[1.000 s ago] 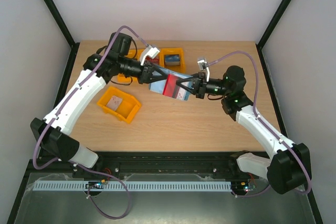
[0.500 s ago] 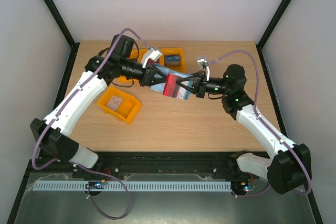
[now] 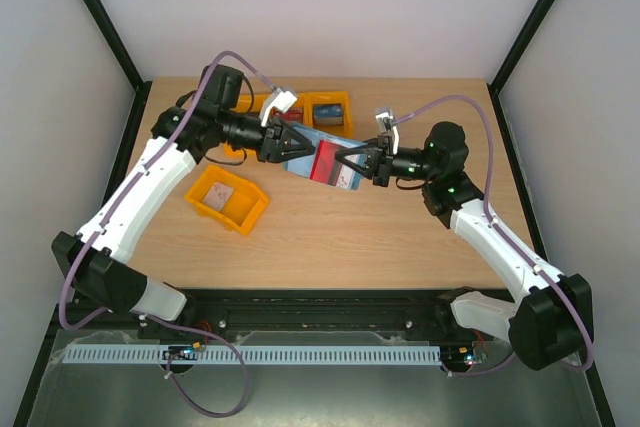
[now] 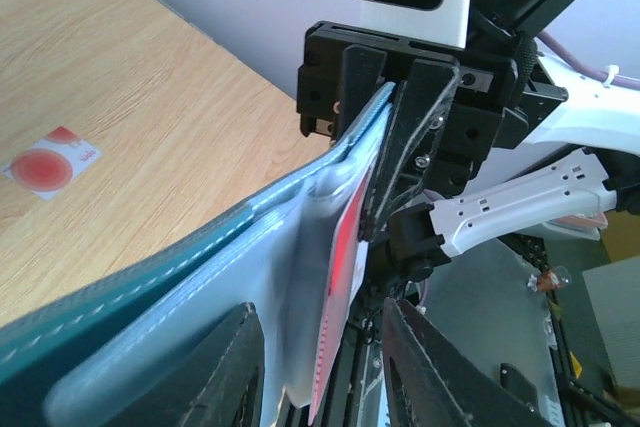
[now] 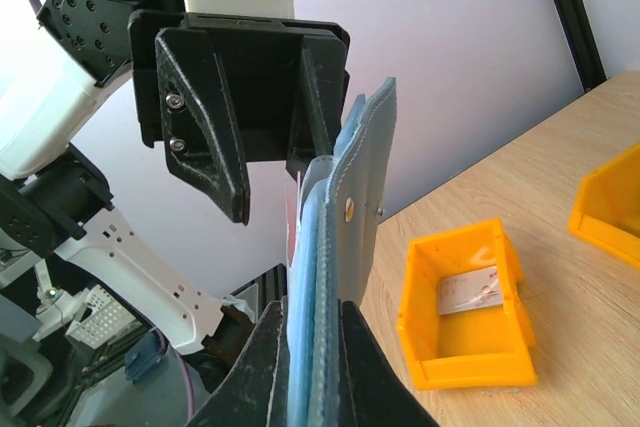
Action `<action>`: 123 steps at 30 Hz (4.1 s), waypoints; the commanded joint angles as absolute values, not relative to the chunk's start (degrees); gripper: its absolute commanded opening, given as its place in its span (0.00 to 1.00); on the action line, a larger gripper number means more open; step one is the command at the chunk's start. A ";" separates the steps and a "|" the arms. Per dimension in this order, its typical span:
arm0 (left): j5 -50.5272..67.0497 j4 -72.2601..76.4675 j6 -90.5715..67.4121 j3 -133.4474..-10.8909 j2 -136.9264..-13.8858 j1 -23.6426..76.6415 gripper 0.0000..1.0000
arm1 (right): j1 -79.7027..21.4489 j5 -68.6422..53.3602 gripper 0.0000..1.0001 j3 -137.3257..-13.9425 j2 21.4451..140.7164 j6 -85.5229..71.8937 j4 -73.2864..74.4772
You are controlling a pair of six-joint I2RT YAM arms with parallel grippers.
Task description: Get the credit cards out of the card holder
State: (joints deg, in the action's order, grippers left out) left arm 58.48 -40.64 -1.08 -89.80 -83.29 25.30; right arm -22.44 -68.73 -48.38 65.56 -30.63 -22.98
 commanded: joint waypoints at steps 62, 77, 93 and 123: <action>50.84 -39.40 -0.19 -88.35 -83.67 31.15 0.15 | -22.76 -74.91 0.02 -52.12 61.28 -26.47 -19.54; 54.80 -40.44 0.32 -88.94 -84.29 32.28 0.02 | -22.76 -74.67 0.02 -51.85 60.49 -26.30 -20.33; 57.69 -42.48 2.41 -89.78 -82.42 27.34 0.02 | -22.76 -73.13 0.10 -50.95 60.33 -21.58 -12.96; 50.99 -48.76 9.58 -91.28 -80.95 23.56 0.02 | -18.92 -62.02 0.02 -56.04 60.10 -11.30 3.95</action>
